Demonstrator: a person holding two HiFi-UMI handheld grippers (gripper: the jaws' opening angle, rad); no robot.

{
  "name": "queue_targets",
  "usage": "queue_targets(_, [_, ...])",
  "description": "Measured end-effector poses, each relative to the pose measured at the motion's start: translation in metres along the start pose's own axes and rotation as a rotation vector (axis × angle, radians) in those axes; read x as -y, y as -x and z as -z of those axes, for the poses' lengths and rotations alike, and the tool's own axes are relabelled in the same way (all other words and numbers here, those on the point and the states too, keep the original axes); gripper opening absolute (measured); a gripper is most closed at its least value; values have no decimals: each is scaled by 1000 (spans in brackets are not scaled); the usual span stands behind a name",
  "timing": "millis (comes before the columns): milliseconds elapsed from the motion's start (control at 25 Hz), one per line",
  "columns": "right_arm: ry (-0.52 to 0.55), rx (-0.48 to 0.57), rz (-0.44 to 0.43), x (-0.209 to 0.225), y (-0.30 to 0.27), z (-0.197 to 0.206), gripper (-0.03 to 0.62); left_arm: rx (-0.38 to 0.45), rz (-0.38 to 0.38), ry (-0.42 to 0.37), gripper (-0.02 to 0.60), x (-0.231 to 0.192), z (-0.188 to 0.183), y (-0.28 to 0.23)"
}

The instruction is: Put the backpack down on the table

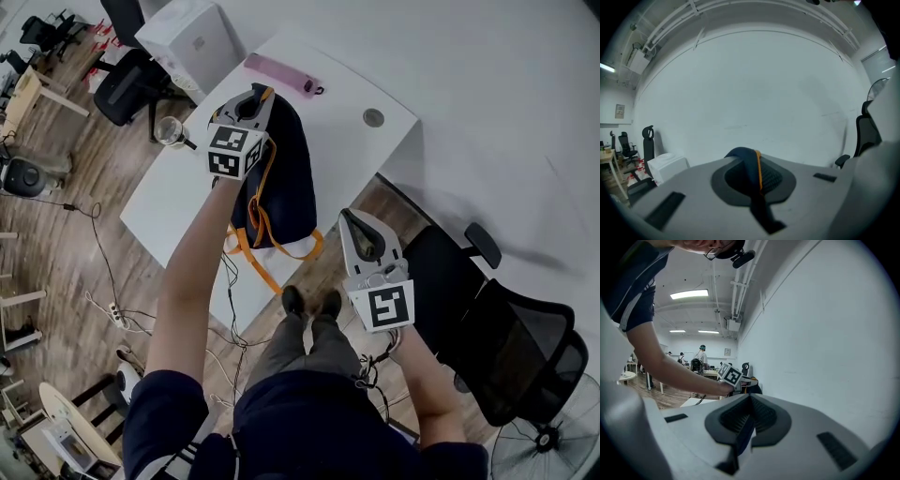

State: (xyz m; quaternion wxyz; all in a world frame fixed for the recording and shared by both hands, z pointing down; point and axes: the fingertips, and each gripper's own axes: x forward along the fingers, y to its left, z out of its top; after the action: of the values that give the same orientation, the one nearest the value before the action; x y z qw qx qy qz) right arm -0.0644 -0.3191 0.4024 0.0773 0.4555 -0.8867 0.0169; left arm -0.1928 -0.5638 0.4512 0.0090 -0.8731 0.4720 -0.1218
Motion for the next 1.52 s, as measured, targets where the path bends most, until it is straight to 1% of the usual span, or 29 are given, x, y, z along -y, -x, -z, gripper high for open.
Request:
queue_targets(320, [-8, 9, -17, -3, -27, 4, 2, -48, -21, 1, 5, -23, 40, -26])
queue_targets(720, [-26, -3, -27, -5, -46, 13, 2, -120, -31, 20, 5, -45, 79, -54])
queue_targets(960, [-41, -16, -32, -7, -51, 21, 2, -161, -25, 48, 5, -53, 102, -64])
queue_targets(1080, [-45, -30, -36, -9, -52, 26, 1, -190, -25, 51, 5, -58, 114, -68])
queue_targets(1320, [-57, -40, -43, -10, -56, 32, 0, -222, -18, 58, 5, -61, 130, -77])
queue_targets(1520, [-66, -29, -45, -10, -60, 33, 0, -252, -14, 70, 5, -61, 146, -84])
